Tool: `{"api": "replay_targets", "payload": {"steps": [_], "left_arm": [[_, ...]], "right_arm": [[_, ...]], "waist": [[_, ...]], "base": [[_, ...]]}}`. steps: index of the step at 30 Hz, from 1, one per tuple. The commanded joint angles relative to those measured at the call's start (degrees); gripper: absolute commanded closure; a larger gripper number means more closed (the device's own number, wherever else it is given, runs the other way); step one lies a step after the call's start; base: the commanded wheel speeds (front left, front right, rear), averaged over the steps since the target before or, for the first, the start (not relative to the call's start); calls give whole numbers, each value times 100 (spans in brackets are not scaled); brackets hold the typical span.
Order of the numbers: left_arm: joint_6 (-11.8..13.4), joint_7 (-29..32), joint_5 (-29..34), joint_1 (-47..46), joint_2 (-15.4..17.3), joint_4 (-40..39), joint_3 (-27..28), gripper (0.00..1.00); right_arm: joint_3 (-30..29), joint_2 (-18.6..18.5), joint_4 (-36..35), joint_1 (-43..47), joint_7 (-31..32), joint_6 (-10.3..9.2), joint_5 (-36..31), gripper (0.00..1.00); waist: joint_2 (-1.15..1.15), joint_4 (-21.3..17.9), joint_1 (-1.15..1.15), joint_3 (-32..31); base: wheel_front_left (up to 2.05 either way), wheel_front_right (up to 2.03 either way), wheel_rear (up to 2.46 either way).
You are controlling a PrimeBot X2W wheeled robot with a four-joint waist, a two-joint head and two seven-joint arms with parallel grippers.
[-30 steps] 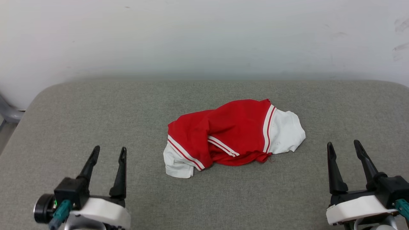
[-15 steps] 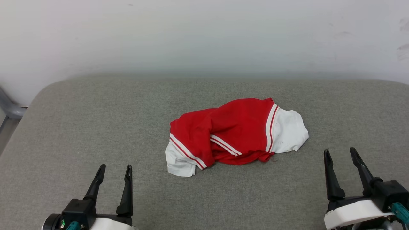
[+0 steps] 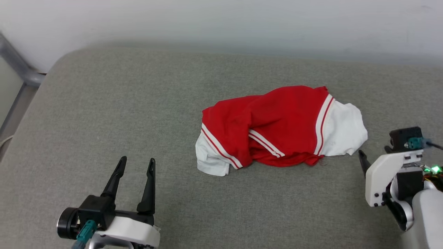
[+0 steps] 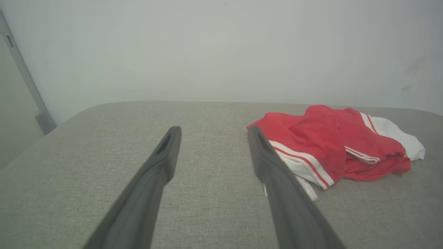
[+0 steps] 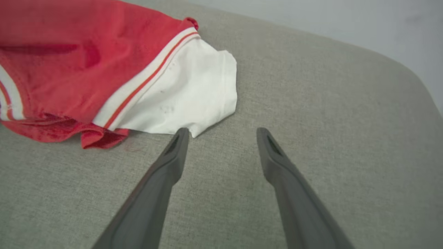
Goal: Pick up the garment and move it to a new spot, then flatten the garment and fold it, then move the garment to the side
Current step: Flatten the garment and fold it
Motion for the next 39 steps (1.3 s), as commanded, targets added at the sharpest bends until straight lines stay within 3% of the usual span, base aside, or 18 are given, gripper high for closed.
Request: {"api": "replay_targets", "payload": {"steps": [1, 5, 9, 15, 23, 25, 39], "left_arm": [[-18, -15, 34, -88, -50, 16, -2, 0], [-90, -15, 91, -258, -149, 58, -34, 0], [-142, -15, 142, -375, -212, 136, -75, 0], [-184, -15, 173, -436, -254, 171, -39, 0], [-213, -15, 177, -542, -298, 192, -52, 0], [-221, -15, 179, -571, -303, 200, -52, 0], [-237, -15, 266, -389, -314, 314, 135, 0]], "right_arm": [[14, 20, 47, -109, 207, -3, 91, 0], [6, -253, 166, -550, 1385, -5, 202, 0], [196, -548, 265, -828, 2106, -4, 319, 0], [-14, -628, 447, -1120, 2452, -4, 240, 0], [6, -625, 846, -1232, 2346, -4, 149, 0], [26, -631, 942, -1230, 2273, -4, 126, 100], [-390, -820, 925, -896, 1721, -6, 215, 100]], "waist": [[0, 202, -1, 198], [0, 403, -1, 413], [0, 587, -1, 564], [0, 753, -1, 724], [0, 855, -1, 916], [0, 854, -1, 936], [0, 349, -1, 452]], "base": [[0, 0, 0], [0, 0, 0], [0, 0, 0], [0, 0, 0], [0, 0, 0], [0, 0, 0], [0, 0, 0]]}}
